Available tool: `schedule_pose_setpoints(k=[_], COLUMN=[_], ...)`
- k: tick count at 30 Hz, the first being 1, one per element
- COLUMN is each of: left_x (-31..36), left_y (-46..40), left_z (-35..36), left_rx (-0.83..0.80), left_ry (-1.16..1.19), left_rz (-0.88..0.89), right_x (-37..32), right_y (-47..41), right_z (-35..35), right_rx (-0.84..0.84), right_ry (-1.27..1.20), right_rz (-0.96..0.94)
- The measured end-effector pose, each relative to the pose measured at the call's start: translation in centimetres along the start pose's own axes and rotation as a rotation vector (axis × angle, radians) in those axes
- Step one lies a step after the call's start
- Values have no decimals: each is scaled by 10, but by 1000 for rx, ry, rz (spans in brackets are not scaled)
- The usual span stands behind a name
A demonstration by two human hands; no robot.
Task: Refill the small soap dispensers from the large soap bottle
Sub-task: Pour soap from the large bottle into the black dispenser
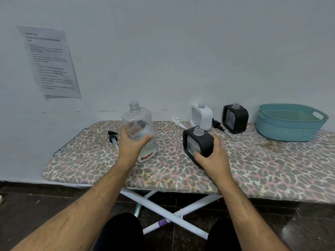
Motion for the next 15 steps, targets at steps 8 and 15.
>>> schedule_pose_setpoints(k=[8, 15], left_x=[0, -5], left_y=[-7, -14], left_z=[-18, -36], left_rx=[8, 50], left_ry=[-12, -40], left_rz=[-25, -37], right_x=[-8, -7], right_y=[2, 2], right_z=[-2, -1], right_rx=[-7, 5], right_ry=[-12, -2], right_rz=[-7, -2])
Point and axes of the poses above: each hand's wrist, its own y-axis away from the middle knuckle, its own z-axis out of the palm, x = y × z, the point moved 6 cm from there along -y, towards the middle knuckle, and after that the axes turned 5 degrees about y, right-handed, at the moved point
